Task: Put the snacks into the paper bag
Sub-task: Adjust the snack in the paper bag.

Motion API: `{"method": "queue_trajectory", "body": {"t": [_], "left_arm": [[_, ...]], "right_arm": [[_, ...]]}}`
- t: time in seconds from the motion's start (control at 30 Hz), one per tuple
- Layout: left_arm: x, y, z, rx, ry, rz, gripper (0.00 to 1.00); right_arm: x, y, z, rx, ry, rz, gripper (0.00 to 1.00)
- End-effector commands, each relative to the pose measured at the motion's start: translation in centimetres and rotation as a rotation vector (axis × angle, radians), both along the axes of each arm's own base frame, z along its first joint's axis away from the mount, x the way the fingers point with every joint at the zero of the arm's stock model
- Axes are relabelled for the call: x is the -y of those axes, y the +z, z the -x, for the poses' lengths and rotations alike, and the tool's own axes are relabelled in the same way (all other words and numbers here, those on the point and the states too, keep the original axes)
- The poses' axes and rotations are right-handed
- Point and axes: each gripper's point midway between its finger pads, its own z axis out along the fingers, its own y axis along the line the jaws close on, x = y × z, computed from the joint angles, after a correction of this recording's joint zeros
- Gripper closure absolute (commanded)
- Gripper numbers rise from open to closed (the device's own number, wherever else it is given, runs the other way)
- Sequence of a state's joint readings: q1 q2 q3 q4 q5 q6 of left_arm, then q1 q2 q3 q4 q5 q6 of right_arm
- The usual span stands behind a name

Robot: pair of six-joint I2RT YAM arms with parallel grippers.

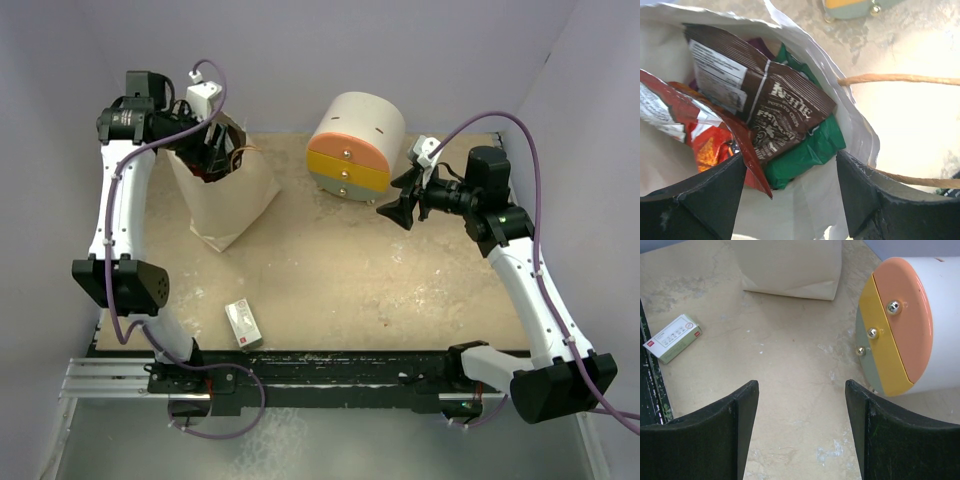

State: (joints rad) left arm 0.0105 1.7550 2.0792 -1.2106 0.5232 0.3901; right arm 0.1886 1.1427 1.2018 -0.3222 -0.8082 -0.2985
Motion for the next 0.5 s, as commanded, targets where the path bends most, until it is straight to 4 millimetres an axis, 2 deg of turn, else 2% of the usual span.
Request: {"method": "queue_trajectory", "body": {"t": [0.0,0.27,0.47], "left_arm": [[-1.3,5.8,-1.8,0.224,0.086,0.014,0.24],[-3.2,9.8,-5.3,0.427,0.223,0.028,0.21],[-5.4,9.8,-7.9,0.475,0.31,-0.022,0.26]], "right_arm": [[-0.3,1.3,0.3,0.04,0.027,-0.03,0.28],[-0.3,1.3,0.3,0.042,0.027,-0.031,0.28],[-0.3,1.3,0.4,0.042,0.027,-0.032,0.28]]}}
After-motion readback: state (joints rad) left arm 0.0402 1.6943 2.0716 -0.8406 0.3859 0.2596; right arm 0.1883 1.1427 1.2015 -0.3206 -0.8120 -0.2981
